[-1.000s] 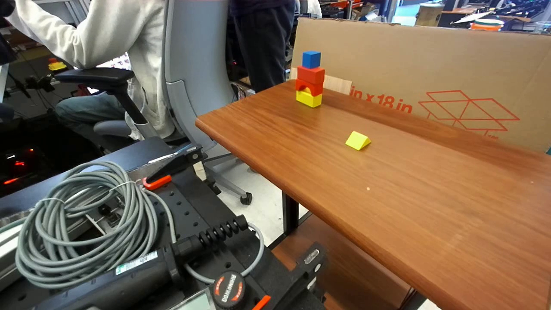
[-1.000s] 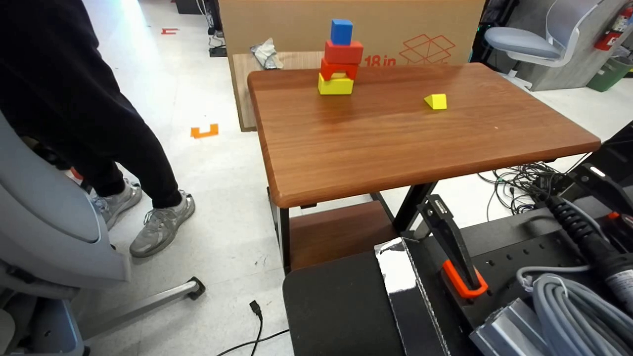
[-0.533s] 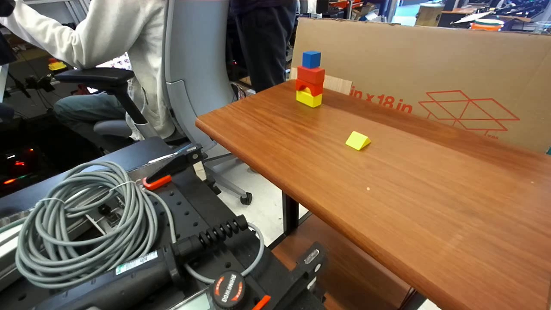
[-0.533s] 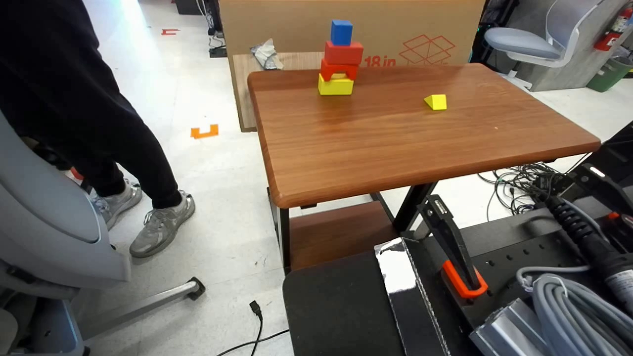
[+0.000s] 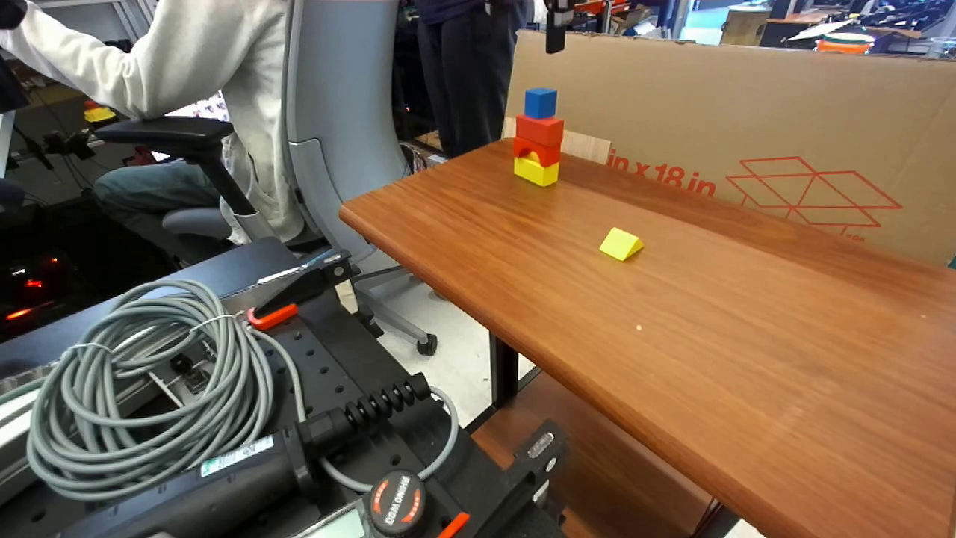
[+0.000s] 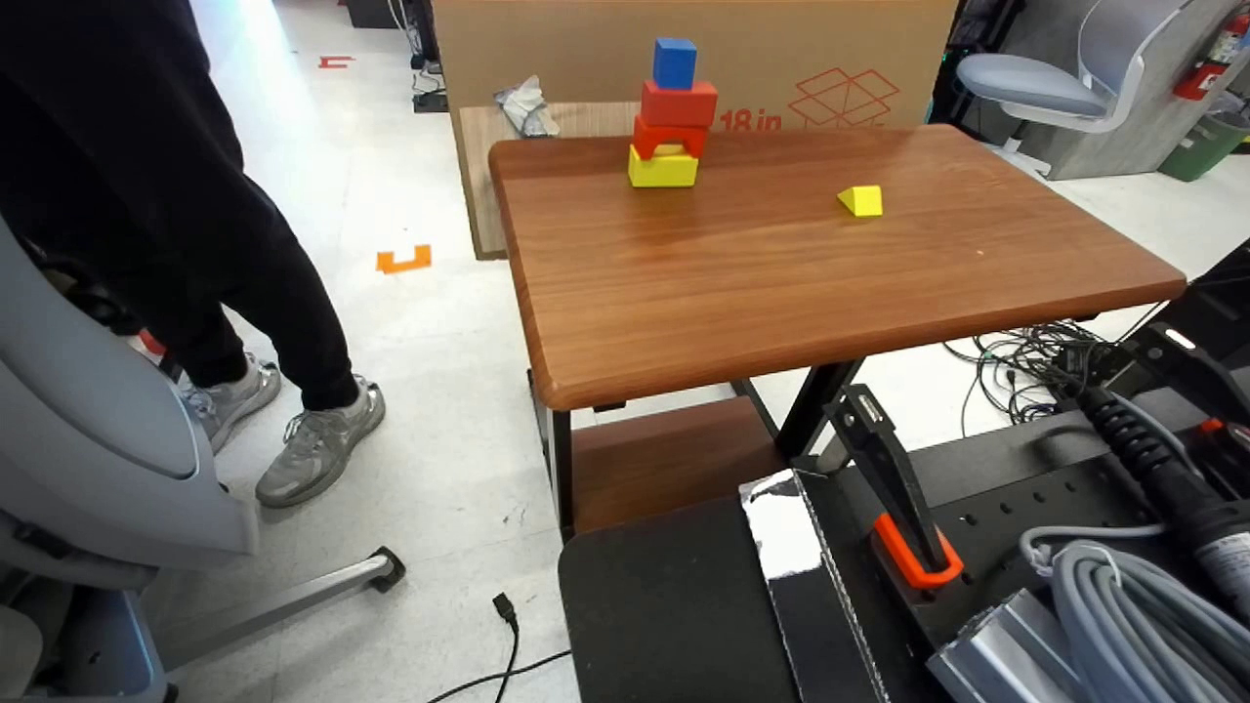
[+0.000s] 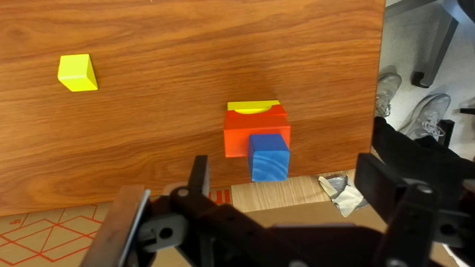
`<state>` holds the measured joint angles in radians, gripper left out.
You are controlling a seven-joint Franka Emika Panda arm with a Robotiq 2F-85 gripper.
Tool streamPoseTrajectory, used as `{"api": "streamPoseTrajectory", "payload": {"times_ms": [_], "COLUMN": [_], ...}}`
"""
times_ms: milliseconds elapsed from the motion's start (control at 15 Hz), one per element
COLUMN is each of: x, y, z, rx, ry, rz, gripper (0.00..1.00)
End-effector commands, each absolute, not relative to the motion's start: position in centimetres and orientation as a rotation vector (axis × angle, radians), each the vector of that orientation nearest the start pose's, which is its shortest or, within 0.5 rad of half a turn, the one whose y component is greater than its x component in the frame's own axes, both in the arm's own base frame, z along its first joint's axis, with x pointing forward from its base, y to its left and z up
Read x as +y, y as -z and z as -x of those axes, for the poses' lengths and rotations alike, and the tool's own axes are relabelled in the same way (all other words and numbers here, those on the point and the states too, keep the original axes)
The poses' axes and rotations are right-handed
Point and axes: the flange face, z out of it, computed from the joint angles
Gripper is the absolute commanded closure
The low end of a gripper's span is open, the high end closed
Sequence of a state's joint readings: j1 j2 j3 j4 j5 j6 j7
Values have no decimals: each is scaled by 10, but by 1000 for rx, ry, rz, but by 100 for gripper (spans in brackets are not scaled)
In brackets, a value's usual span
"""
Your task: Remove the blue block from the top of the stack.
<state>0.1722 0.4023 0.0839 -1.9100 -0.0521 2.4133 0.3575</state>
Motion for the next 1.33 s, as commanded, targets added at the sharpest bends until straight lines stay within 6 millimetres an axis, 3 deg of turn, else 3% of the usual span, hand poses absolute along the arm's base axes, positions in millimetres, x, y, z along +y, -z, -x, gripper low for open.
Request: {"api": "streamPoseTrajectory", "payload": {"times_ms": [0,733,800,867,933,1267], "x": [164,167,168,168,168,170], "y": [-286,-252,-250,-248,-246,-241], "z": [-635,-654,-655,-656,-657,-662], "rx": [124,114,115,120,127,131], "ry": [122,-34,-46,-58,-67,-83], "rz": [3139,3148,3151,3155,3158,3173], "gripper": [0,0,7,25,34,73]}}
